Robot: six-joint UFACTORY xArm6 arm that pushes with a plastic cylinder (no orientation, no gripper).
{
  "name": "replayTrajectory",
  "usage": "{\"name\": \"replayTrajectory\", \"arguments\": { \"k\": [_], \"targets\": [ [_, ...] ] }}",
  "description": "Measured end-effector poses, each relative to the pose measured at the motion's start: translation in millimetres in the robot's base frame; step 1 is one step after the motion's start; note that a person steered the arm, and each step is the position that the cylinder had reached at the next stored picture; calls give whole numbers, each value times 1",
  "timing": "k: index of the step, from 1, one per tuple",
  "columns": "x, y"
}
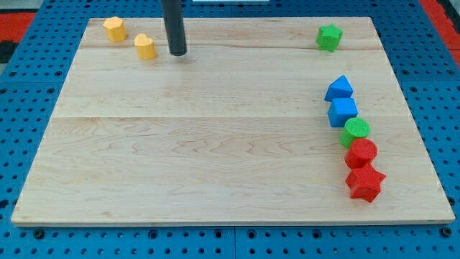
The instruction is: Slide the red circle towards the top left
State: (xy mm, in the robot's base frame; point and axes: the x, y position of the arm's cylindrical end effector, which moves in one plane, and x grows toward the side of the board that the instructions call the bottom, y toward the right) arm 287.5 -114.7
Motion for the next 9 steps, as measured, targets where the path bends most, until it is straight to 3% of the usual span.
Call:
{"name": "replayTrajectory", "arguments": {
  "k": [3,5,7,8,9],
  "targets": [
    [-36,-57],
    [20,105],
    [32,274],
    [65,355],
    [141,400]
  ]
}}
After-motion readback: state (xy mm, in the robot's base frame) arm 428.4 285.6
